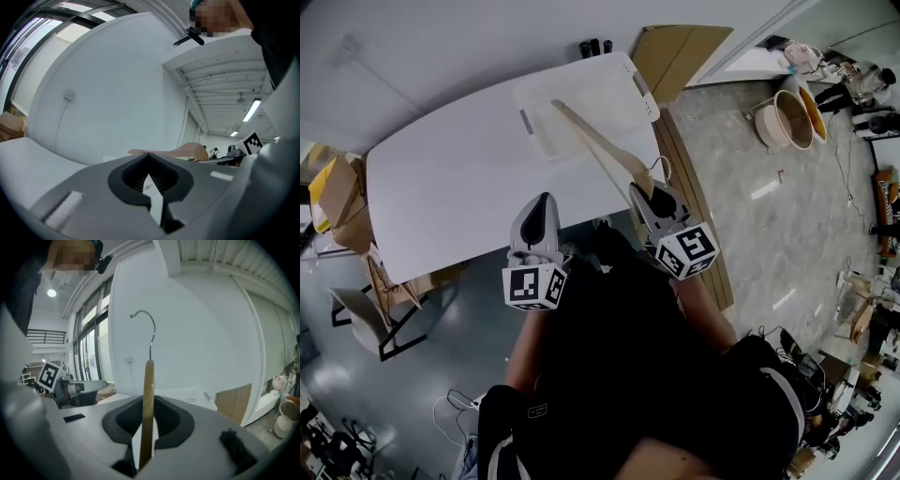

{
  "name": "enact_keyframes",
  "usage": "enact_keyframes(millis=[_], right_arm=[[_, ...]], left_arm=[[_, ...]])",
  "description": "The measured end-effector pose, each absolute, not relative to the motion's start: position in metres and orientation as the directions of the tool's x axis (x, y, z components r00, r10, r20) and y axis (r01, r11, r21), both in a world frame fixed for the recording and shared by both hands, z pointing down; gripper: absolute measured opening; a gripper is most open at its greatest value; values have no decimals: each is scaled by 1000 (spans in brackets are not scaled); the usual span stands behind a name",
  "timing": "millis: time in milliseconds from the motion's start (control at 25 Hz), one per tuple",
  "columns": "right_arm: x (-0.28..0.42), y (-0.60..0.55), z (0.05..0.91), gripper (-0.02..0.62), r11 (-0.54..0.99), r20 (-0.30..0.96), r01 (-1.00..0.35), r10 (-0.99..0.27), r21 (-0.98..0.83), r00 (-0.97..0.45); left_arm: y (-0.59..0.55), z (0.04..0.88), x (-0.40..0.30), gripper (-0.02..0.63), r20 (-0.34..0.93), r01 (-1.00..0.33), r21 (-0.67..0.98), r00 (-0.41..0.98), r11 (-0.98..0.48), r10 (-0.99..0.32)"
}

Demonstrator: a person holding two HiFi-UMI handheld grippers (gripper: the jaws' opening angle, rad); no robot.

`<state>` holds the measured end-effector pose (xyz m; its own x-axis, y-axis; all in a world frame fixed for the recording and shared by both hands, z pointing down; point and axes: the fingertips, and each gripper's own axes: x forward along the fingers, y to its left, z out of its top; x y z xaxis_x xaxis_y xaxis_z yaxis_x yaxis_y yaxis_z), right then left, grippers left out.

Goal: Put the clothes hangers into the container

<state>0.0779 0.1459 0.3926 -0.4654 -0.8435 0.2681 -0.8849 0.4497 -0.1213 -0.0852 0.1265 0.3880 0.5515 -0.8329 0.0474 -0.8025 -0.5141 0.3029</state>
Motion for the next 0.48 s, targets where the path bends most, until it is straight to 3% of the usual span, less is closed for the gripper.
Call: enact_keyframes(millis=[480], right_arm=[[103, 78, 394, 60, 553, 236, -818, -784, -157, -575]], left_arm=[[59, 380, -70, 3, 36, -876, 273, 423, -398, -905]])
